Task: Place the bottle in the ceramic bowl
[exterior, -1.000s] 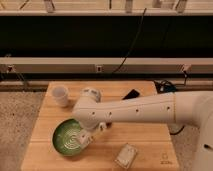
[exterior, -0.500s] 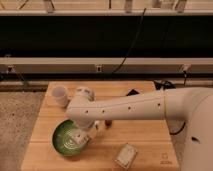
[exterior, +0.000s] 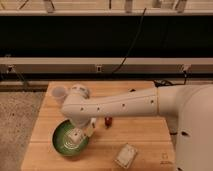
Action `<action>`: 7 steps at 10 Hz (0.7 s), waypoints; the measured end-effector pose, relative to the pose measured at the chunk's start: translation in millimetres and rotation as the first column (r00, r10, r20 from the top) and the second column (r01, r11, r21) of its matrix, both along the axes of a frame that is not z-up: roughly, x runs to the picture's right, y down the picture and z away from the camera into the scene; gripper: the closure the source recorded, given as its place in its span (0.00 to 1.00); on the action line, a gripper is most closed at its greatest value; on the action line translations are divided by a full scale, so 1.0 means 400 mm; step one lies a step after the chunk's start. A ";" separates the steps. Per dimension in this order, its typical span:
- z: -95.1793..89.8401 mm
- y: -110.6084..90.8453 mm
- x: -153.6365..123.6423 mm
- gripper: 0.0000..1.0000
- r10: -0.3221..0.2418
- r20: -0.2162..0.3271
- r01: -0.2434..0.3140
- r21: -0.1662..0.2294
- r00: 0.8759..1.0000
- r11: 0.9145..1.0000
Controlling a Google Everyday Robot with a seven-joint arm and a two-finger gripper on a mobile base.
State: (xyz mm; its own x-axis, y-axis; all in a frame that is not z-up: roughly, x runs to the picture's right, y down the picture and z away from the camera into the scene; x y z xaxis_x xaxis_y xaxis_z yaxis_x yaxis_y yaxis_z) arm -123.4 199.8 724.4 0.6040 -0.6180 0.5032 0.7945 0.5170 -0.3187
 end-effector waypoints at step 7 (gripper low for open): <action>0.009 -0.010 -0.014 0.69 -0.024 0.018 0.025 -0.010 1.000 1.000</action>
